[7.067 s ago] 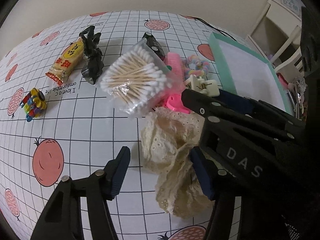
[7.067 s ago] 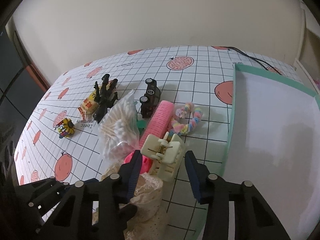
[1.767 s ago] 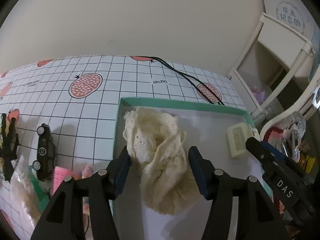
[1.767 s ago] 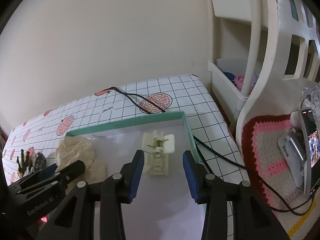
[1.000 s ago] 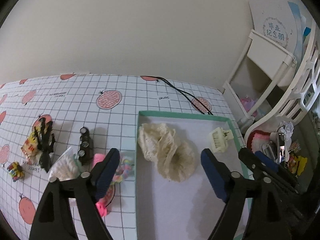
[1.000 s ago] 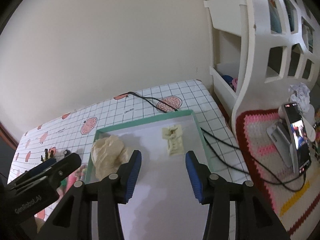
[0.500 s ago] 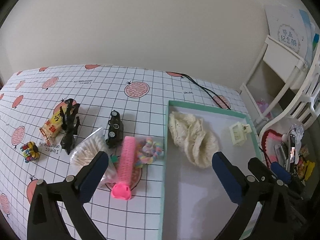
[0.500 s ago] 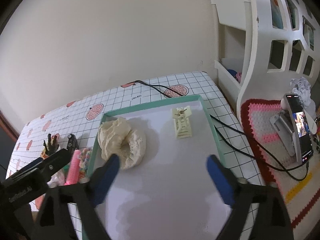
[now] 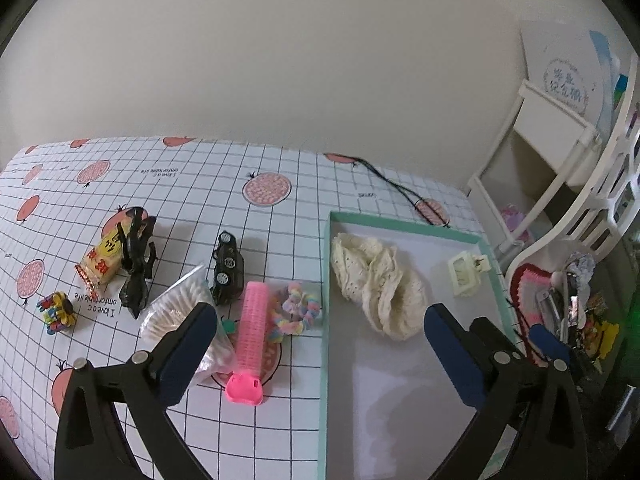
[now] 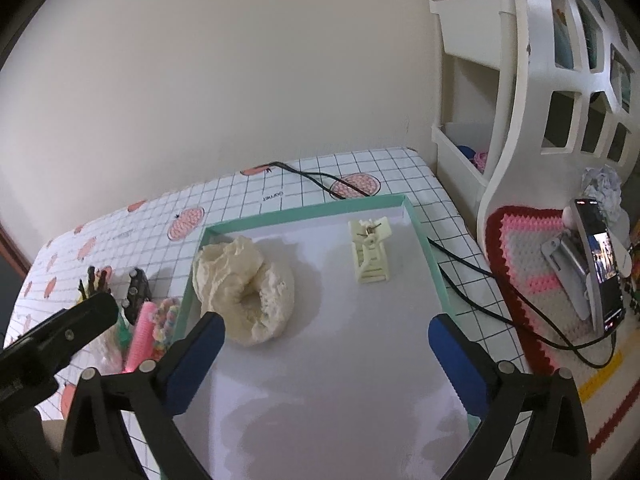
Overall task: Organize objects
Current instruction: 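Move both tools back toward the toys on the tablecloth, then grasp the multicoloured block toy with the left tool while the right tool grasps the pink hair roller, then carry the block toy and the pink roller over the teal box tray, then lower the block toy into the tray and open the left tool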
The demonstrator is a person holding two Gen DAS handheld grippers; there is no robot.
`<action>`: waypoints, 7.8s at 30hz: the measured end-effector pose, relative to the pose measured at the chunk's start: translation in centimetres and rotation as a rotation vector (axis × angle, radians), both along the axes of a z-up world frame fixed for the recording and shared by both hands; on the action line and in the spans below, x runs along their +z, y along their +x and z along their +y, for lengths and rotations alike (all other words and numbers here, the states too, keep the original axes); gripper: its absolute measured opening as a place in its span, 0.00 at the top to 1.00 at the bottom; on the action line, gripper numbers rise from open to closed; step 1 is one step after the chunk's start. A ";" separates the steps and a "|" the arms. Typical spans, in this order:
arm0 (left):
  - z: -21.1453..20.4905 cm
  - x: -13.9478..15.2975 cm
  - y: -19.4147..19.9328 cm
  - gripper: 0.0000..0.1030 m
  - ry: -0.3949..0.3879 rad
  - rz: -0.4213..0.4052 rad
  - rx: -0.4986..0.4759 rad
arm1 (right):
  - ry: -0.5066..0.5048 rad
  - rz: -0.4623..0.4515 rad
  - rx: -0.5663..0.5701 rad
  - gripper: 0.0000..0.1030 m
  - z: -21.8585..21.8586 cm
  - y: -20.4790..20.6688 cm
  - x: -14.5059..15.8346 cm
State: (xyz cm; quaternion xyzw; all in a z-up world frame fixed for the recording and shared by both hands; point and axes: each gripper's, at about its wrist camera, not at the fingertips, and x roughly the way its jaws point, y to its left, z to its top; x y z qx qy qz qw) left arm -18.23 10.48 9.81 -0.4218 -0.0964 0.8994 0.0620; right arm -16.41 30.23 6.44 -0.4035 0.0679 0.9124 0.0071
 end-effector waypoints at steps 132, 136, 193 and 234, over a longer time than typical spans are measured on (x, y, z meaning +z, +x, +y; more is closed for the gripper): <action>-17.7 -3.4 -1.6 0.57 -0.119 -0.148 0.340 | -0.092 0.009 0.312 0.76 -13.5 -0.1 0.7; -15.9 -2.4 -1.6 0.57 -0.119 -0.123 0.305 | -0.104 0.027 0.286 0.76 -12.0 0.2 1.2; 5.5 -4.2 -1.2 0.57 -0.079 -0.064 -0.222 | 0.056 -0.050 -0.003 0.75 3.0 -0.3 -1.5; 6.8 -7.6 -1.6 0.57 -0.110 -0.185 -0.263 | 0.081 -0.151 -0.007 0.75 3.3 -0.5 -5.0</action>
